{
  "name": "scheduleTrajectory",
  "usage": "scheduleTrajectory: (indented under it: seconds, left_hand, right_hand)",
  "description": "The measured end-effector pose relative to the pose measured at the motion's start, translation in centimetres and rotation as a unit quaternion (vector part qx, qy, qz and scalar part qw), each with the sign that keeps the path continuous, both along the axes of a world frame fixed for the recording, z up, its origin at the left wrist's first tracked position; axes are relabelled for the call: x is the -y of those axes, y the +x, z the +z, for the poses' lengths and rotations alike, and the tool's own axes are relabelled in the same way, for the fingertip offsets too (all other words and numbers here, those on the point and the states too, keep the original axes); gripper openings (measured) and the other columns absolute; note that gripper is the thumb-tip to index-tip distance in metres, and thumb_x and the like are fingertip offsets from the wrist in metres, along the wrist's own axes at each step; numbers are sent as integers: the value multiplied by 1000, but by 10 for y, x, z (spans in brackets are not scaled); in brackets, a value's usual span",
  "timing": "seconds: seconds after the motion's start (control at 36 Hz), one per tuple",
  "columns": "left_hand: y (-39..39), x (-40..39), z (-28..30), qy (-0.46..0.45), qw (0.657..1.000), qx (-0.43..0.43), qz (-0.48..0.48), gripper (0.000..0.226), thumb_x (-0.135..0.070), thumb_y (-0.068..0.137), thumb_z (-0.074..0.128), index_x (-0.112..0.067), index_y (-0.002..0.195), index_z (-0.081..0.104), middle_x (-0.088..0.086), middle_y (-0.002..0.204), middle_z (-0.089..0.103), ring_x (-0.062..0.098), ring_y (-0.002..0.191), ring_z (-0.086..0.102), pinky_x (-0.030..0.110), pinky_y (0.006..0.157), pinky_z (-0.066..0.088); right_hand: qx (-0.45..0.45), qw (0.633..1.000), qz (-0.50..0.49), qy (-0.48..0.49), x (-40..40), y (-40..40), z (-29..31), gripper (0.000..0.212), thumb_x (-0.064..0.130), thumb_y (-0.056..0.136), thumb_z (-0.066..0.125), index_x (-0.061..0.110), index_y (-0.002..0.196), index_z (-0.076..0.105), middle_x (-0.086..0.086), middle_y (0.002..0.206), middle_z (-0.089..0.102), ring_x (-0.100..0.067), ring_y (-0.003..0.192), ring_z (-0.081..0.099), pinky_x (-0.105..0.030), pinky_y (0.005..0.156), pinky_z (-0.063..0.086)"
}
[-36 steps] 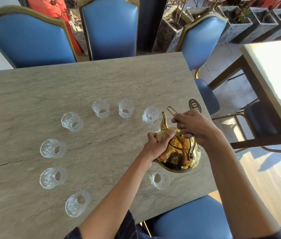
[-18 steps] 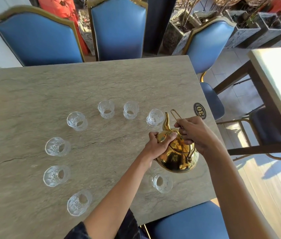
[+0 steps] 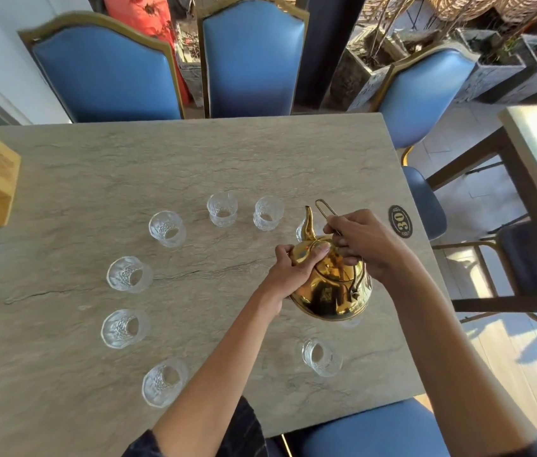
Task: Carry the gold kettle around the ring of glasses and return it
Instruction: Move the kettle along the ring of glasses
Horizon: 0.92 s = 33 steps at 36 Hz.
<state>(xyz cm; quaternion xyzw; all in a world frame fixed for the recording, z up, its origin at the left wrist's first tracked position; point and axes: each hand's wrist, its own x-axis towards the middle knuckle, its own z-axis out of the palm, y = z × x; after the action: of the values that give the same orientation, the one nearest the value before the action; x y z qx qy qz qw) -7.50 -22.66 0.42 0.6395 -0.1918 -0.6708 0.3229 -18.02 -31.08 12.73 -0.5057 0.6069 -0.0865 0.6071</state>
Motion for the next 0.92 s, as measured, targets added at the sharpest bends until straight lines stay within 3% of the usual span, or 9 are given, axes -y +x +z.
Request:
scheduleTrajectory:
  seconds: [0.08, 0.33, 0.44, 0.61, 0.92]
  left_hand:
    - [8, -3, 3, 4, 1000, 7, 12, 86, -82, 79, 69, -27, 137, 36, 4, 124, 66, 18, 109, 68, 35, 83, 57]
    - [23, -2, 8, 25, 999, 22, 29, 83, -82, 83, 65, -25, 135, 36, 2, 118, 64, 20, 104, 68, 34, 76, 56]
    - [25, -2, 9, 34, 999, 21, 35, 80, -80, 85, 65, -23, 134, 37, 2, 112, 64, 17, 93, 67, 31, 66, 53]
    - [26, -3, 6, 37, 998, 24, 33, 82, -81, 85, 65, -21, 133, 36, 3, 113, 64, 21, 101, 70, 35, 76, 59]
    - [22, -6, 12, 47, 998, 1, 45, 80, -76, 88, 65, -20, 136, 35, 0, 108, 62, 13, 92, 66, 31, 66, 53]
  right_hand:
    - [-14, 1000, 13, -2, 3, 13, 0, 26, 19, 100, 53, 2, 82, 63, 3, 50, 41, -10, 41, 33, -21, 34, 29]
    - [-34, 999, 35, 9, 13, 40, 2, 24, 16, 101, 51, 1, 87, 62, 2, 50, 42, -8, 38, 33, -20, 35, 26]
    - [-43, 998, 40, 14, 16, 46, -1, 23, 16, 102, 51, 0, 89, 63, 3, 48, 44, -6, 36, 35, -20, 35, 28]
    - [-52, 997, 49, 7, 16, 47, -6, 25, 17, 101, 52, 1, 87, 65, 2, 51, 45, -8, 39, 36, -20, 36, 29]
    - [-49, 997, 57, 10, 17, 44, -10, 24, 15, 100, 52, 0, 86, 64, 0, 52, 44, -7, 38, 36, -19, 33, 30]
